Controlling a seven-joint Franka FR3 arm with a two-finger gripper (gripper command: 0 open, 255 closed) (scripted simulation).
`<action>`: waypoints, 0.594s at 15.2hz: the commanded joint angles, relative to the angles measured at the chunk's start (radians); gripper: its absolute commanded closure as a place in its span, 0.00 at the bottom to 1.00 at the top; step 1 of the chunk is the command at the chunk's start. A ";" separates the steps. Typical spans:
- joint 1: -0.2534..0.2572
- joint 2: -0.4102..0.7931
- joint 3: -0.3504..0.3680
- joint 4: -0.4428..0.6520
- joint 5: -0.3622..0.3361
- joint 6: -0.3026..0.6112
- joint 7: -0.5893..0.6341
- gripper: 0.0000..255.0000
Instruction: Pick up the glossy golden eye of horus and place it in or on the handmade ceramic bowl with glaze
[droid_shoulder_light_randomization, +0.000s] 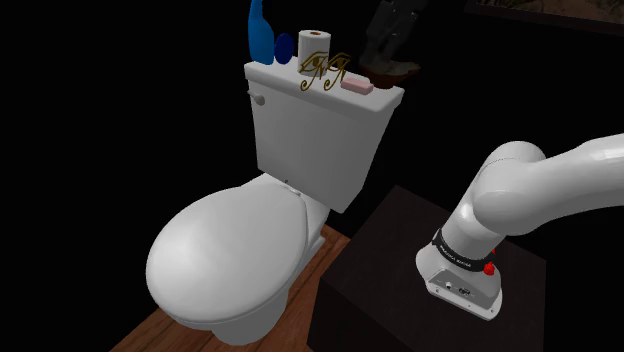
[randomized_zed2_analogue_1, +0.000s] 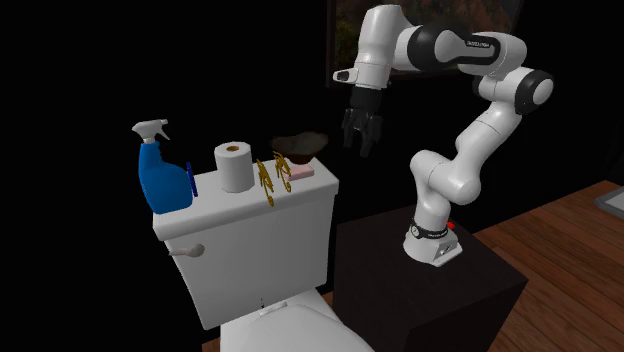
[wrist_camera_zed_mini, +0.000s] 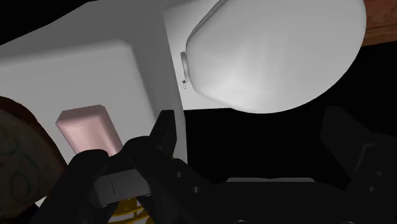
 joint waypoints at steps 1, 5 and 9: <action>0.000 0.000 0.000 0.000 0.000 0.000 0.000 0.00; -0.079 0.171 0.103 0.110 0.023 0.040 0.283 0.00; -0.160 0.351 0.182 0.250 0.014 0.050 0.563 0.00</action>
